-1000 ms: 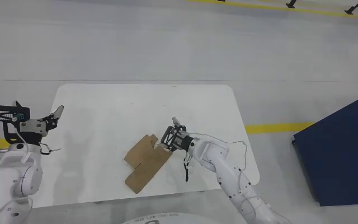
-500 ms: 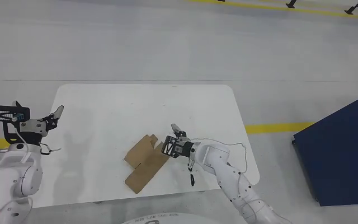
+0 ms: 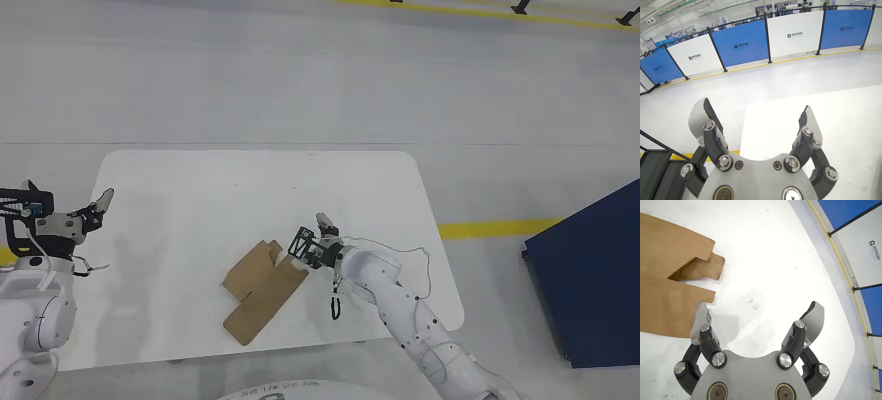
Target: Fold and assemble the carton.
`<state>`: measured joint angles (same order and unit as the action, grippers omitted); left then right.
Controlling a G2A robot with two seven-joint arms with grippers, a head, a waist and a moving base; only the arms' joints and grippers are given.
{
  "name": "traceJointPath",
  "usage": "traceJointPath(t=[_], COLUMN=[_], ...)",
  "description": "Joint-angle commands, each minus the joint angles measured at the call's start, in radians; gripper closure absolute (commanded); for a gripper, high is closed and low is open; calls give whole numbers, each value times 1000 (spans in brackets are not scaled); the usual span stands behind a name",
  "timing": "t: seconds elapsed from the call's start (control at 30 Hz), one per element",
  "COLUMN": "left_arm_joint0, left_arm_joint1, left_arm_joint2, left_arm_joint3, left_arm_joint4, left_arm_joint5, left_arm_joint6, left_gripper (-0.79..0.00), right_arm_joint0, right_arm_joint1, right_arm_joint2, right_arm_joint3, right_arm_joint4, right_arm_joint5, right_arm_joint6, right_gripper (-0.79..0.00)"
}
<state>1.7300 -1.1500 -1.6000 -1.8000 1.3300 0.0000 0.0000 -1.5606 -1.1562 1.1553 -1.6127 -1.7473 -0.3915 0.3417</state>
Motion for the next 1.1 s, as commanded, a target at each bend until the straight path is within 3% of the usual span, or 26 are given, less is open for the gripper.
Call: traceJointPath(t=[0.0,0.63,1.07], left_arm_joint0=[0,0,0], left_arm_joint1=[0,0,0], left_arm_joint2=[0,0,0], left_arm_joint3=[0,0,0], left_arm_joint4=[0,0,0], left_arm_joint5=[0,0,0], left_arm_joint6=[0,0,0], left_gripper=[-785,-785,-785], right_arm_joint0=[27,108,81], right_arm_joint1=[-7,-47,-60], right_arm_joint2=[-33,-228,-265], right_arm_joint3=[24,54,11], right_arm_joint4=[3,-51,10], right_arm_joint5=[-2,-3,21], right_arm_joint6=[28,77,157], right_gripper=[-785,-785,-785])
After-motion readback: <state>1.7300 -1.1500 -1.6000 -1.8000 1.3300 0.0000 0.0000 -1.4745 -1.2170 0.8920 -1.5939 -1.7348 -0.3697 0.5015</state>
